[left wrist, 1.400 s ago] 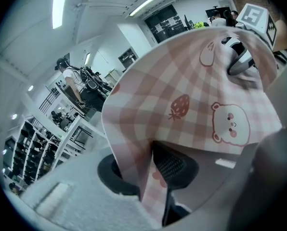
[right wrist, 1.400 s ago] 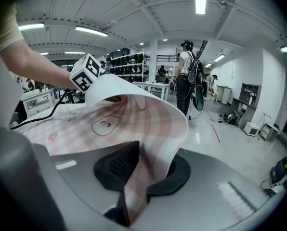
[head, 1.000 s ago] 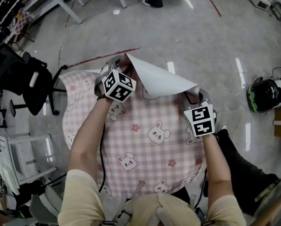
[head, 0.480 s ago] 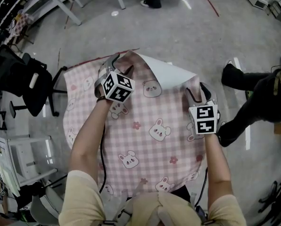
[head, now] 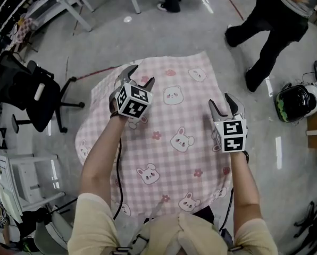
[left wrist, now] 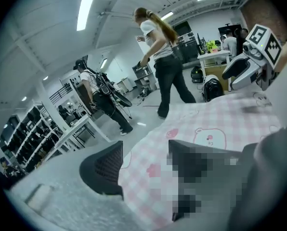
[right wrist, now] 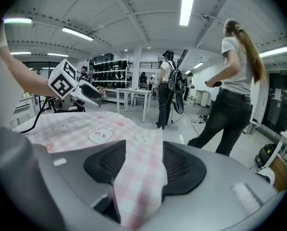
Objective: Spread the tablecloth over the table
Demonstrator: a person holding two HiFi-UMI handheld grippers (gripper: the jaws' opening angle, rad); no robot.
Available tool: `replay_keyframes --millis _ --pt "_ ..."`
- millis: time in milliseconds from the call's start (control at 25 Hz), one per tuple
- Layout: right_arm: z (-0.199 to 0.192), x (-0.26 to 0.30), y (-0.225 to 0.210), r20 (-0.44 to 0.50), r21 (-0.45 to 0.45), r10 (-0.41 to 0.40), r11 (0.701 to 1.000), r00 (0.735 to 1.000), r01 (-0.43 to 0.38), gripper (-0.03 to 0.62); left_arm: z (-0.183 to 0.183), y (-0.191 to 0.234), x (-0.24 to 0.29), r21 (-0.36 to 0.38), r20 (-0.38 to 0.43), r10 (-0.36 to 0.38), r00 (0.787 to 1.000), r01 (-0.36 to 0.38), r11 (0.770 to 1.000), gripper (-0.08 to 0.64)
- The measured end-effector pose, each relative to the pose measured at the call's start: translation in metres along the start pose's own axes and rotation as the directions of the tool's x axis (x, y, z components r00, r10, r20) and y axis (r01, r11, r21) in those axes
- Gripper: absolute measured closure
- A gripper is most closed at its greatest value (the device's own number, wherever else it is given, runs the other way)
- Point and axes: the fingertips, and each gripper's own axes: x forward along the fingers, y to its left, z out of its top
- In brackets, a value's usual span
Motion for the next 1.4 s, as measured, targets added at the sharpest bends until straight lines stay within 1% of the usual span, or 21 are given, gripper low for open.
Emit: replay_keyframes --millis 280,520,680,920,1000,1200,1400 --pt "0.012 -0.029 0.009 0.031 0.019 0.001 1.0 1.0 -0.002 0.364 0.005 -0.014 -0.037 -0.085 0.044 -0.035 0.998 0.038 0.996 0.257" --pt "0.015 -0.055 0.032 0.036 0.031 0.013 0.999 0.999 -0.014 0.388 0.006 -0.026 -0.077 -0.145 0.095 -0.048 0.994 0.062 0.987 0.305" --pt "0.018 -0.071 0.043 0.043 0.042 0.017 0.999 0.999 -0.018 0.397 0.01 -0.032 -0.103 -0.165 0.117 -0.056 0.992 0.076 0.983 0.31" --pt "0.03 -0.094 0.061 0.06 0.059 0.013 0.998 0.998 -0.017 0.411 0.011 -0.036 -0.141 -0.204 0.156 -0.06 0.986 0.092 0.975 0.357" --pt "0.032 -0.101 0.066 0.067 0.062 0.016 0.998 0.998 -0.02 0.416 0.012 -0.04 -0.153 -0.217 0.168 -0.063 0.984 0.099 0.971 0.359" --pt "0.037 -0.118 0.078 0.075 0.064 0.03 0.997 0.997 -0.035 0.428 0.015 -0.049 -0.179 -0.222 0.186 -0.081 0.979 0.122 0.967 0.397" --pt "0.048 -0.137 0.094 0.096 0.068 0.027 0.997 0.995 -0.034 0.436 0.008 -0.049 -0.21 -0.269 0.2 -0.084 0.976 0.137 0.953 0.428"
